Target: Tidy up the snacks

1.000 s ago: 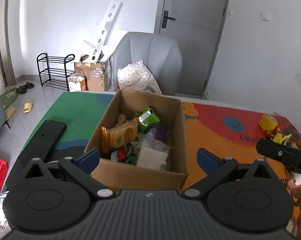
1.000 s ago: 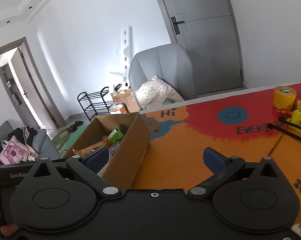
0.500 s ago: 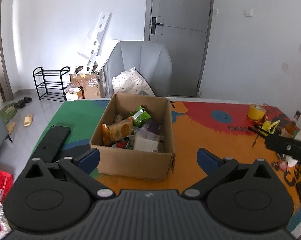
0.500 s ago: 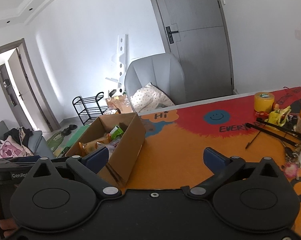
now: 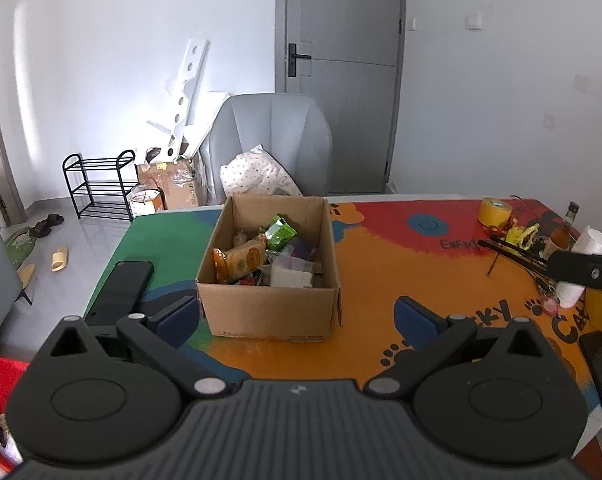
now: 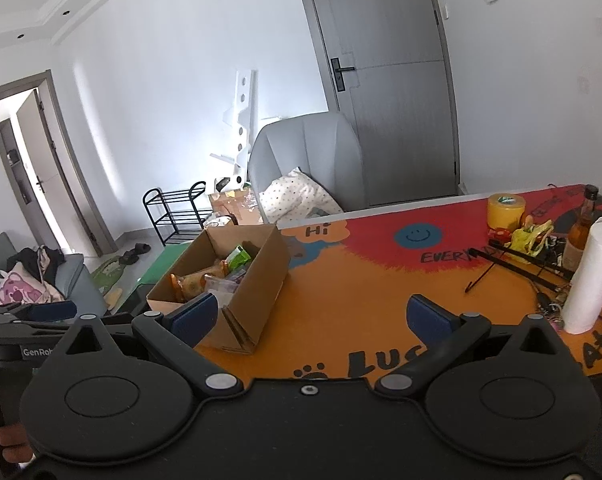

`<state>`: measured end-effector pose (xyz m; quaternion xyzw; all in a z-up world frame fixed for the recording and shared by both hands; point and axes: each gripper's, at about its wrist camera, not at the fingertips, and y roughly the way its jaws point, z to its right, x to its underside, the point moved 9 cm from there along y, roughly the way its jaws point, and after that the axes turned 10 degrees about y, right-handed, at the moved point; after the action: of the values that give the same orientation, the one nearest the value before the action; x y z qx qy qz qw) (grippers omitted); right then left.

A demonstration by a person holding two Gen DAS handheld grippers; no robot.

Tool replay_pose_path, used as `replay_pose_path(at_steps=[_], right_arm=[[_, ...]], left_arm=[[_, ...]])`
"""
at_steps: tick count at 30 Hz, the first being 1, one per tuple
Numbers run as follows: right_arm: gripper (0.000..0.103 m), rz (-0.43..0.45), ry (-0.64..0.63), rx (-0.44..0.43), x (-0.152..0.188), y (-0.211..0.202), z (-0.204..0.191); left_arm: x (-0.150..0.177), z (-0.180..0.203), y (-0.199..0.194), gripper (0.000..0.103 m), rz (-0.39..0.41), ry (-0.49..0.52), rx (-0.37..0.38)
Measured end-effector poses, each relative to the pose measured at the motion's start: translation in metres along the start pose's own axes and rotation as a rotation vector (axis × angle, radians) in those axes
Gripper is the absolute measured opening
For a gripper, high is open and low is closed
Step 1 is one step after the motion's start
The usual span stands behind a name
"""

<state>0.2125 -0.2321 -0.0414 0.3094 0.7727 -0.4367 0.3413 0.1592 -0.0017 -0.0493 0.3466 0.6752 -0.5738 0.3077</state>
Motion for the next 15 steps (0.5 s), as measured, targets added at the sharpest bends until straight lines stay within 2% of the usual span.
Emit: replay_pose_path(at_steps=[7,15], right_arm=[[0.103,-0.016,0.029,0.012,0.003,-0.018,-0.001],[0.103,0.0,-0.046,0.017,0.005,-0.045,-0.022]], left_arm=[[0.001,0.004,-0.01,0.103,-0.002,0.006,0.01],[0.006,0.003,-0.05,0.103,0.054,0.026,0.014]])
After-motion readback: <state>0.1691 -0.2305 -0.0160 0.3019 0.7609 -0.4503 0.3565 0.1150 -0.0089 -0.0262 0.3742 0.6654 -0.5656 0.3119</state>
